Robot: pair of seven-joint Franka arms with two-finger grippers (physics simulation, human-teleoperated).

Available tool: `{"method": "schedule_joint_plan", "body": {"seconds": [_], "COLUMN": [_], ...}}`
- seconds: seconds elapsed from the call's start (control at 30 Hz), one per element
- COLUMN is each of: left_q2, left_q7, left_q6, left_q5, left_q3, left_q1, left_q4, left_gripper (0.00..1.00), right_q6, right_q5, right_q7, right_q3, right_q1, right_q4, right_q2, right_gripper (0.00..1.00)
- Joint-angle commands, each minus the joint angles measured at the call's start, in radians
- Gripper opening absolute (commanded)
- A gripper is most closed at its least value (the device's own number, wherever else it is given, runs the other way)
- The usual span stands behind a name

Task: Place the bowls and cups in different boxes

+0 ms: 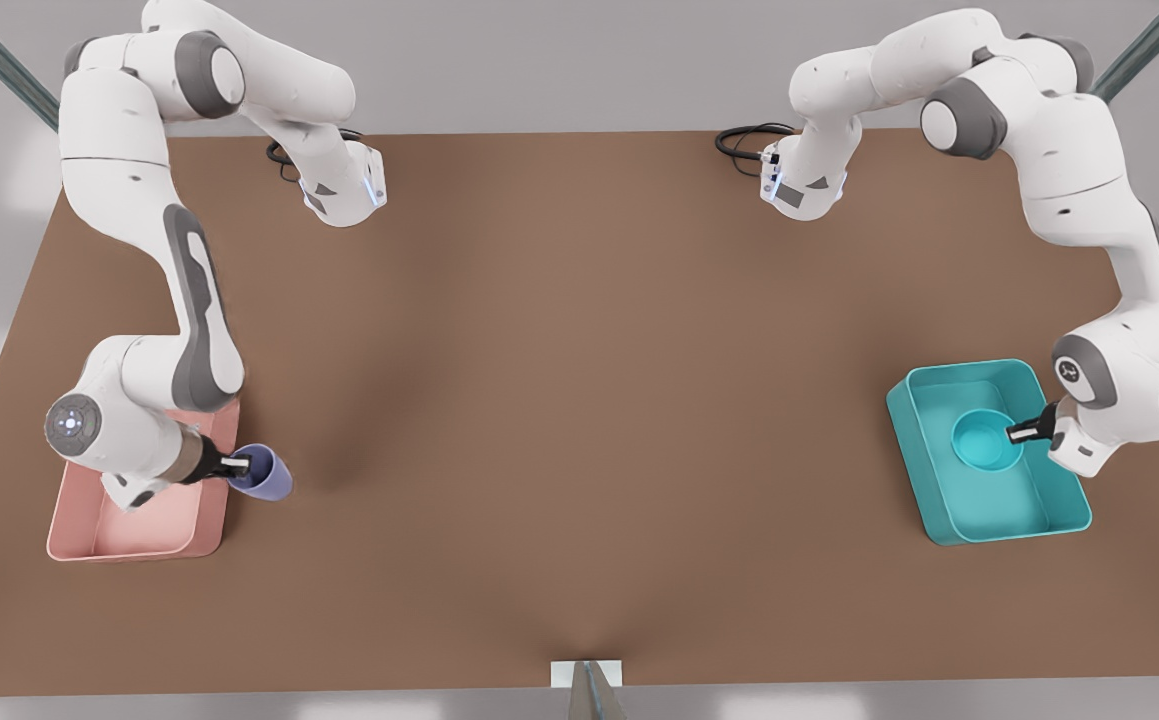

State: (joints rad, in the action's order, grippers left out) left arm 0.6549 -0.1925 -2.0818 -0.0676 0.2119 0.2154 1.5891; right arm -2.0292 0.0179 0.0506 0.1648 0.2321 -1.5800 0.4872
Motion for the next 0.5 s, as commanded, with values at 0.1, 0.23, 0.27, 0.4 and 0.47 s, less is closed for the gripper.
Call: {"method": "schedule_joint_plan", "body": {"seconds": [0.1,0.23,0.27,0.4,0.47], "left_q2": [0.005,-0.234,-0.331,-0.446,-0.443], "left_q7": [-0.156,-0.021,0.089,0.232,0.232], "left_q6": [-0.066,0.232,0.334,0.667,0.681], "left_q5": [-0.008,0.071,0.075,0.154,0.132], "left_q3": [0.000,-0.009,-0.038,-0.200,-0.203], "left_q1": [0.002,-0.079,-0.155,-0.281,-0.277], "left_q4": [-0.001,-0.001,-0.001,-0.127,-0.141], "left_gripper": [1.00,1.00,1.00,1.00,1.00], "right_q6": [0.228,0.213,0.210,0.170,0.119], "right_q5": [0.008,0.027,0.025,0.034,0.037], "right_q7": [0.434,0.448,0.448,0.448,0.446], "right_q3": [-0.010,-0.060,-0.073,-0.100,-0.100], "right_q1": [0.121,0.164,0.170,0.171,0.173], "right_q4": [0.061,0.106,0.118,0.204,0.213], "right_q2": [-0.058,0.028,0.047,0.166,0.208], "right_gripper": [0.21,0.21,0.21,0.21,0.21]}}
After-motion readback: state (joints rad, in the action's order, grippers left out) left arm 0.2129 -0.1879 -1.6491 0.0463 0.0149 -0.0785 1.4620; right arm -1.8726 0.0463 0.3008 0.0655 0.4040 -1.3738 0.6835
